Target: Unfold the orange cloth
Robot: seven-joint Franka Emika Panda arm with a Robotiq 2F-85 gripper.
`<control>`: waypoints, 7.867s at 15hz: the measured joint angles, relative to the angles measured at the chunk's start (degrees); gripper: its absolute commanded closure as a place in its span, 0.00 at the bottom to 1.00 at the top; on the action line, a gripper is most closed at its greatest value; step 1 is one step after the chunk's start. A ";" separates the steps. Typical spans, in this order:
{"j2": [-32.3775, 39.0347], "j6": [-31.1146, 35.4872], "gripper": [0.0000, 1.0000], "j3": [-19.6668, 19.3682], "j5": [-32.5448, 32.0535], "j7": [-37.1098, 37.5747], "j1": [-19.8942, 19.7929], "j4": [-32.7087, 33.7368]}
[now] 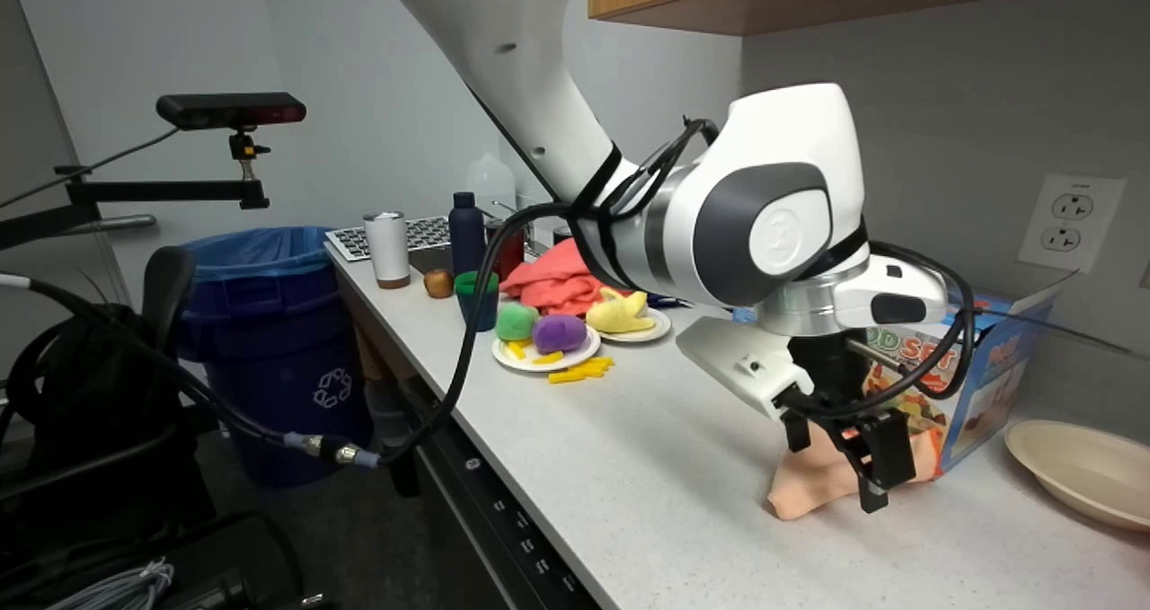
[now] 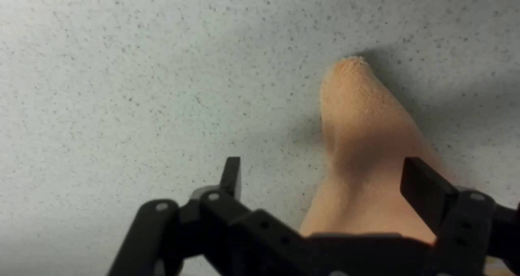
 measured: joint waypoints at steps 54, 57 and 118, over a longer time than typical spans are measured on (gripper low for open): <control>10.78 -14.93 0.29 7.96 31.11 -38.70 -18.78 18.95; 12.86 -15.08 0.52 9.40 31.11 -39.22 -19.73 20.88; 3.33 -32.24 0.00 8.29 22.03 -50.53 -13.71 8.20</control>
